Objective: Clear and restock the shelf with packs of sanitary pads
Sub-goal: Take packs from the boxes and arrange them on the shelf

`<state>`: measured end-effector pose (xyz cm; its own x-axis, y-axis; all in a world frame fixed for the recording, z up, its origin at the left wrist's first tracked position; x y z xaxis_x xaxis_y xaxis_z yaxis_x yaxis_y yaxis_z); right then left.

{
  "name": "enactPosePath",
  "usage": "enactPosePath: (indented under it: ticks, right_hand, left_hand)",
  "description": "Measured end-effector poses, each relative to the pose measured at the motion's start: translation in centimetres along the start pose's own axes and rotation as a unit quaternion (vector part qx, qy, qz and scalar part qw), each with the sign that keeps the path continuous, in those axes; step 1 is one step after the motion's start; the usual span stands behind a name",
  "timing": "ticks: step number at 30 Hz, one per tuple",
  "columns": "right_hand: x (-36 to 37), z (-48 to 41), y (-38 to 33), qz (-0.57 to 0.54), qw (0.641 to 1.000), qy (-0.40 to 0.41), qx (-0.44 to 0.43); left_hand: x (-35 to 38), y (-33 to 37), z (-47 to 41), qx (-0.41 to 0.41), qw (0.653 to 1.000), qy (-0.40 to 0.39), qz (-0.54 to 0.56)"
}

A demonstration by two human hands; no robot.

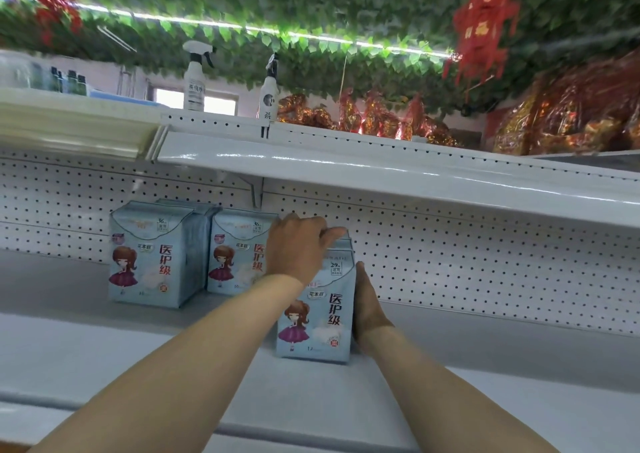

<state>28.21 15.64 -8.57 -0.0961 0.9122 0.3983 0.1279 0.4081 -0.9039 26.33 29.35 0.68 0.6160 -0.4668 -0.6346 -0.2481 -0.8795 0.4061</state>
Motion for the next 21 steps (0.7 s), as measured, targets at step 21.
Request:
enactPosePath:
  ticks: [21]
  right_hand:
    - [1.1, -0.4, -0.3, -0.024, 1.000, 0.001, -0.014]
  left_hand:
    - [-1.2, -0.3, 2.1, -0.064, 0.970, -0.232, 0.016]
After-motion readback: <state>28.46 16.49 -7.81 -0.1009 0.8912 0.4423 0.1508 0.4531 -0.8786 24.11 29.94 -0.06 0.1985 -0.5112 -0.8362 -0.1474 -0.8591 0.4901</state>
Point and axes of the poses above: each hand's wrist, its own z-axis away from the middle knuckle, its own x-axis out of the palm, y = z × x, the point moved 1 cm from there along -z, towards the middle knuckle, and after that the axes turned 14 degrees about -x, right-handed, at the moved point
